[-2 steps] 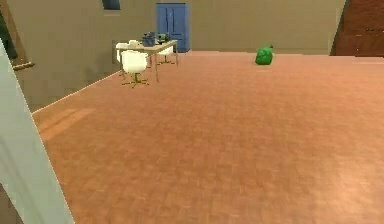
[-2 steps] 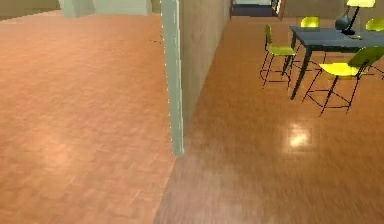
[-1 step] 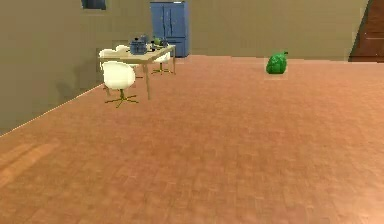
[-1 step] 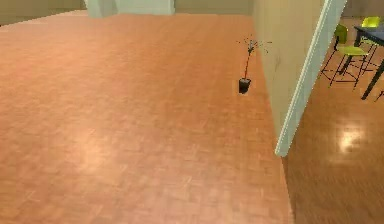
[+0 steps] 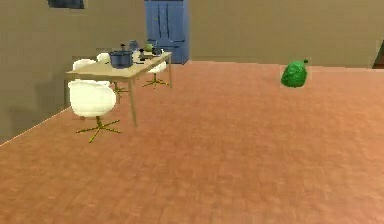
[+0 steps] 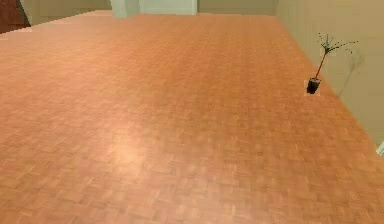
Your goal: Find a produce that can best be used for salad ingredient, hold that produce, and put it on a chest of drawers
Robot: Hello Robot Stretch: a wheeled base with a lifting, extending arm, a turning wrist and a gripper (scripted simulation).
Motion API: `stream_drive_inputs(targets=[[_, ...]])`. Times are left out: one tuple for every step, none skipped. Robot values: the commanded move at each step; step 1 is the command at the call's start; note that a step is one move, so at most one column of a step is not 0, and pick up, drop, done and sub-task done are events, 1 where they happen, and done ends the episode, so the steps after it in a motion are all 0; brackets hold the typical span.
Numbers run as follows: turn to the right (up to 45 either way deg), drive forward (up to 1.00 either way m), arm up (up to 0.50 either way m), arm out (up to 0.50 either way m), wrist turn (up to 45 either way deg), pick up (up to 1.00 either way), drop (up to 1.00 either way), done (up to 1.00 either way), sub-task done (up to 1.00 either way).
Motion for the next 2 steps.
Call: stream_drive_inputs(targets=[[0.0,1.0,0.0,0.0,0.0,0.0,0.0,0.0,0.0],[0.0,1.0,0.0,0.0,0.0,0.0,0.0,0.0,0.0]])
